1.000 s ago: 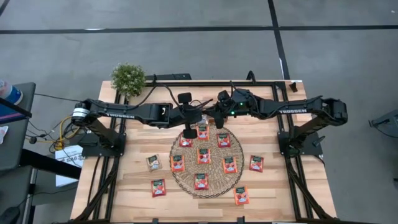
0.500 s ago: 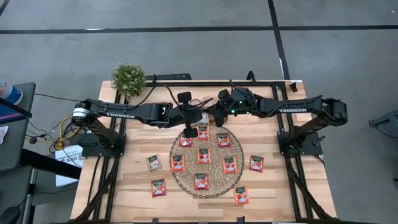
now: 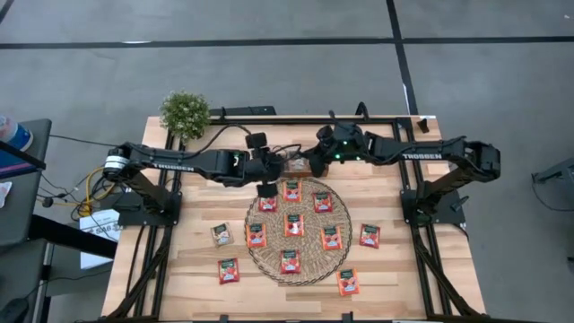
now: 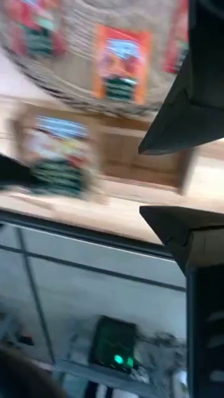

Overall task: Pick & Place Tea
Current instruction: Put the brown tea bag into the right section of the wooden organizer

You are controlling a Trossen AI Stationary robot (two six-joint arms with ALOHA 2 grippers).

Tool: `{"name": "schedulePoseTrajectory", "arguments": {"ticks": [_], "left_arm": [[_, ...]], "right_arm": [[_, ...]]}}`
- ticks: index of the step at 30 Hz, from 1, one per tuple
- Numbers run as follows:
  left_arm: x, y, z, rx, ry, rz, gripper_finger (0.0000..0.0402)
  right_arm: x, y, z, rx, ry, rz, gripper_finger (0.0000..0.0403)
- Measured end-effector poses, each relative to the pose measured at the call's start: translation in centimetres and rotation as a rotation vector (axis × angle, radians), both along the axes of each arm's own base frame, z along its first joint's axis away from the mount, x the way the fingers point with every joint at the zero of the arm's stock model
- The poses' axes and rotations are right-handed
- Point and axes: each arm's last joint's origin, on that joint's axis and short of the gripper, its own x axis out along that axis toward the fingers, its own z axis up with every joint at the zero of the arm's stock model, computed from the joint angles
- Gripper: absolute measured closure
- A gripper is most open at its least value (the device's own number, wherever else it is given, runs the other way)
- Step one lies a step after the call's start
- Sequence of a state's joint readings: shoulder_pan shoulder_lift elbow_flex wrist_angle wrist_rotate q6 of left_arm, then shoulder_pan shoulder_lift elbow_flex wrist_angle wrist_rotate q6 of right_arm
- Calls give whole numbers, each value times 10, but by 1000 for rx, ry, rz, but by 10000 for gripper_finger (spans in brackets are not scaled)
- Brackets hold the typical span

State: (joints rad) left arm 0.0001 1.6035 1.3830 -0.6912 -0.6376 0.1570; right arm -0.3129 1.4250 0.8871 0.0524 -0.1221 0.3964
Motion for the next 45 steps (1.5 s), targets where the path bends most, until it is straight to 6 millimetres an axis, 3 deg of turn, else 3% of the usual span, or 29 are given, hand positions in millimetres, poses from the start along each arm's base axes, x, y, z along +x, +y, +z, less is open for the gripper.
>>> {"name": "schedulePoseTrajectory", "arguments": {"ticks": [4,10,15,21,35,39,45], "left_arm": [[-12,5,-9,-86,110,39,252],[-24,22,-33,-332,125,106,250],[-37,31,-53,-394,62,150,250],[-59,32,-56,-459,-92,169,250],[-130,21,-32,-549,-407,220,250],[-147,19,-18,-569,-494,192,250],[-166,14,0,-605,-606,127,250]], "right_arm": [[-7,-6,-9,-5,108,-49,403],[-14,-13,-15,-69,207,-93,403],[-19,-13,-20,-138,305,-127,403],[-19,-11,-21,-230,359,-169,403],[-20,-4,-40,-252,243,-200,403],[-22,-4,-46,-258,283,-217,403],[-10,-4,-65,-257,310,-192,403]]}}
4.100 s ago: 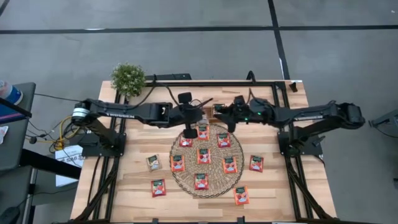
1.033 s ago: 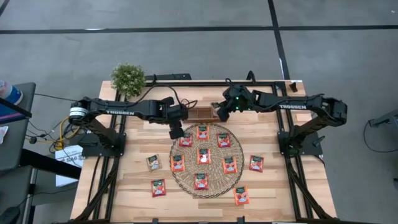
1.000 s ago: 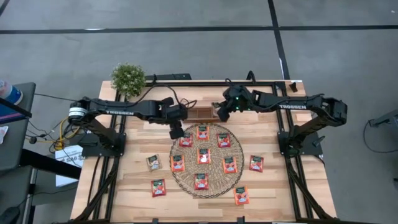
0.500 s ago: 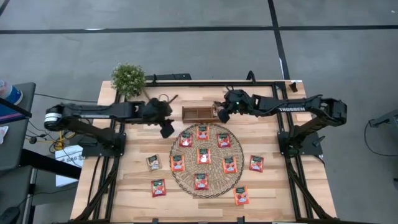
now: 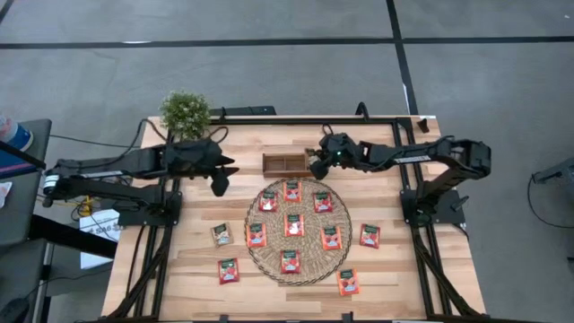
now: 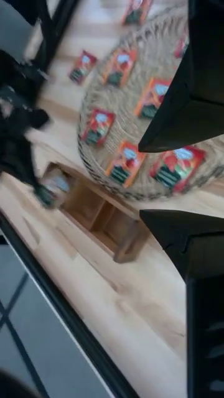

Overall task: Pick & Place Tea
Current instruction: Put the brown tea bag into the right section of the wooden organizer

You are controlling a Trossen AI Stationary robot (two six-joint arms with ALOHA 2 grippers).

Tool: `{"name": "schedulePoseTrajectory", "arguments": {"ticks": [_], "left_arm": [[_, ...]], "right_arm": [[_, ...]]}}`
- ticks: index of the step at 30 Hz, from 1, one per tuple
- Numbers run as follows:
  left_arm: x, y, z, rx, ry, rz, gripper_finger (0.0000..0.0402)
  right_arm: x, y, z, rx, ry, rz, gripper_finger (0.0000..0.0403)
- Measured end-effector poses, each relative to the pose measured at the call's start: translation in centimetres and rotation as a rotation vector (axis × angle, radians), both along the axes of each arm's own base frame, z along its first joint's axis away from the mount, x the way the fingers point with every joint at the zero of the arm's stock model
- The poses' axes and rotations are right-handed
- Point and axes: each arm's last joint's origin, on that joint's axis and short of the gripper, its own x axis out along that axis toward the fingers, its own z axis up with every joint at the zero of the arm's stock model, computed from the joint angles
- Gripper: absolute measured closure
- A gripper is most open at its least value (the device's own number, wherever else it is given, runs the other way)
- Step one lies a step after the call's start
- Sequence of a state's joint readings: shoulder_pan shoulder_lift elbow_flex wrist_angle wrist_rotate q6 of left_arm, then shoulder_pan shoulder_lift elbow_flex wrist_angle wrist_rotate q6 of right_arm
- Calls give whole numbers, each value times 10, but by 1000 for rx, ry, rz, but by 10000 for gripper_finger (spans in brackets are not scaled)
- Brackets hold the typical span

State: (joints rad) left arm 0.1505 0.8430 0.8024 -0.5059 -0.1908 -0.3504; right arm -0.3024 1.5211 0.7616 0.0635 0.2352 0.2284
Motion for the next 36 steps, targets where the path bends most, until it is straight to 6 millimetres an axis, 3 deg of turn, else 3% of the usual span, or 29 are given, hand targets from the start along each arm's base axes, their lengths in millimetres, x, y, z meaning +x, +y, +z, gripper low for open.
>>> {"name": "schedulePoseTrajectory", "arguments": {"ticks": [6,36], "left_arm": [[-14,-2,8,-2,-46,-6,250],[-16,-3,8,15,-30,-23,250]], "right_arm": [[6,4,-15,-11,54,-16,403],[7,3,-8,-115,62,-8,403]]}}
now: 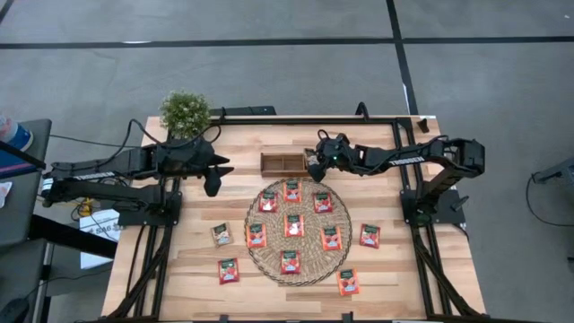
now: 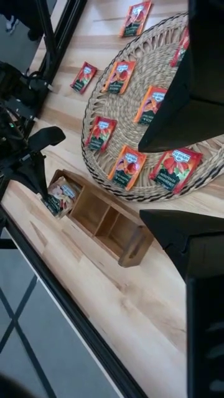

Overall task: Pick & Place Tea
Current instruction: Put the brown tea bag into the right section of the wooden organizer

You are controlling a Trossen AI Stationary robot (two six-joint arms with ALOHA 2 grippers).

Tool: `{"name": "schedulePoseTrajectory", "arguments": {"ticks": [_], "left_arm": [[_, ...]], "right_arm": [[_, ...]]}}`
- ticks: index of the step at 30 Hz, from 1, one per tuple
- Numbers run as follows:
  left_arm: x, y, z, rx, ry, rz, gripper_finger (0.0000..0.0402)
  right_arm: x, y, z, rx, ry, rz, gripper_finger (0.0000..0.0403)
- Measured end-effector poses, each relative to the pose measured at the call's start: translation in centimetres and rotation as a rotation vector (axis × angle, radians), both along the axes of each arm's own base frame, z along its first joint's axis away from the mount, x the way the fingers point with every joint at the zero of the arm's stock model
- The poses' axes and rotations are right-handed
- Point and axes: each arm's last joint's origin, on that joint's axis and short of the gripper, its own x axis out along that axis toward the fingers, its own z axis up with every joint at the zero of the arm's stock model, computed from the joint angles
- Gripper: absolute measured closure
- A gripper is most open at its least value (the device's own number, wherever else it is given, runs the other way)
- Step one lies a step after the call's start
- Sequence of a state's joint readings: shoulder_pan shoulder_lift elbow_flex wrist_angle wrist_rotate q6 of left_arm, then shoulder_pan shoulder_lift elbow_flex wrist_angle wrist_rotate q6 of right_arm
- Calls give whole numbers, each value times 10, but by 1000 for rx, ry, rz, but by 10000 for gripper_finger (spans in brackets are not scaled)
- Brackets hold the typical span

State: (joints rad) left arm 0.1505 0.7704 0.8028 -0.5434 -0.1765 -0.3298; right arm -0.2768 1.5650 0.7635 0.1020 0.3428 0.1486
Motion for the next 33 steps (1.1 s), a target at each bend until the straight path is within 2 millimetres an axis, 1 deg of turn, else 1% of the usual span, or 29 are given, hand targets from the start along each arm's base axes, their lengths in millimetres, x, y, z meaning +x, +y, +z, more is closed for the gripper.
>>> {"name": "schedulePoseTrajectory", "arguments": {"ticks": [5,13,17,22,28,30,33], "left_arm": [[0,0,0,0,0,-1,250],[0,0,0,-1,0,-4,250],[0,0,0,-1,0,-4,250],[0,0,0,-1,0,-4,250],[0,0,0,-1,0,-4,250],[0,0,0,-1,0,-4,250],[0,0,0,-1,1,-4,250]], "right_arm": [[1,2,0,1,1,10,391],[1,4,0,-27,18,41,320],[0,1,0,-29,21,27,299],[-1,-5,0,-30,21,8,295],[-2,-6,1,-30,20,2,304],[-3,-6,4,-32,14,4,307],[-6,-3,16,-46,7,8,312]]}}
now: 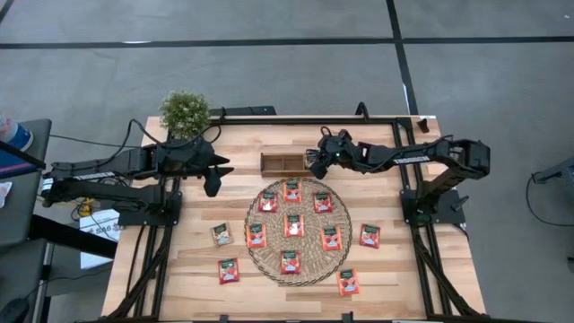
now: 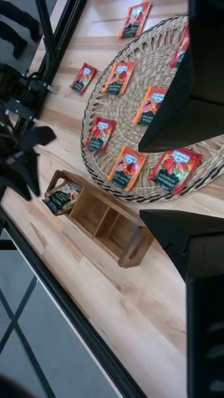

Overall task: Pick & Place Tea
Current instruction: Put the brown tea bag into the right section of the wooden organizer

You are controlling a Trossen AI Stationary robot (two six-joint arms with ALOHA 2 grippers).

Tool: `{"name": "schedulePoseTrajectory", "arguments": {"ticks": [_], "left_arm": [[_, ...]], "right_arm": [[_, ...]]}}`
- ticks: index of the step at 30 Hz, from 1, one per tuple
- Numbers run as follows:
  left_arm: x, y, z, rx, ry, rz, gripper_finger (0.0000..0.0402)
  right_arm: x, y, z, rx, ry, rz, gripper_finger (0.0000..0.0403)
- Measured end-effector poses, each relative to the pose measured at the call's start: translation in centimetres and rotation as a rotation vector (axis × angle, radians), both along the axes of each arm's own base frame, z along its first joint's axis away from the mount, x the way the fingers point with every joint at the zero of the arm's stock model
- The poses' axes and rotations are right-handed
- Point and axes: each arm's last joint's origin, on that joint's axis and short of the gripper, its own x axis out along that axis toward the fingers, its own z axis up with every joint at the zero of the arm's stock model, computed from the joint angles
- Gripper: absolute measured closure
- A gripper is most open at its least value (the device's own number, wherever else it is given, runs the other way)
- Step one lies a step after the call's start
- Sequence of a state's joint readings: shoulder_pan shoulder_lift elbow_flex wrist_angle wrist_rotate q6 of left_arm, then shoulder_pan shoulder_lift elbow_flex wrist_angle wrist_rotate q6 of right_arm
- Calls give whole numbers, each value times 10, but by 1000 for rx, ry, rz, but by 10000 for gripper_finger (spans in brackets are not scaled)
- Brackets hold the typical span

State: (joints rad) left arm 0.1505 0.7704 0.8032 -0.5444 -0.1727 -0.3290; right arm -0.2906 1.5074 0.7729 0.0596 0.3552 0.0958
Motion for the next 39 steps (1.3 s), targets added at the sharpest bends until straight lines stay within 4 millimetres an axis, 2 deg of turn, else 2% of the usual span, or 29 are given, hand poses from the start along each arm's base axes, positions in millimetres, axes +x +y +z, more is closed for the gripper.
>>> {"name": "schedulePoseTrajectory", "arguments": {"ticks": [5,9,15,20,25,31,39], "left_arm": [[0,-1,-2,-16,16,-20,250],[1,-2,-7,-53,68,-65,250],[5,-2,-20,-147,170,-49,250],[11,-2,-32,-207,282,-38,250],[18,-3,-45,-276,388,-42,250],[29,-11,-67,-322,584,-92,250],[46,-28,-104,-332,875,-145,250]], "right_arm": [[-16,8,42,-40,20,0,325],[-40,23,73,-34,39,29,335],[-79,49,97,47,-1,34,337],[-103,70,92,121,-109,51,337],[-120,86,73,218,-238,33,337],[-124,102,50,269,-435,50,337],[-123,114,30,245,-508,51,337]]}}
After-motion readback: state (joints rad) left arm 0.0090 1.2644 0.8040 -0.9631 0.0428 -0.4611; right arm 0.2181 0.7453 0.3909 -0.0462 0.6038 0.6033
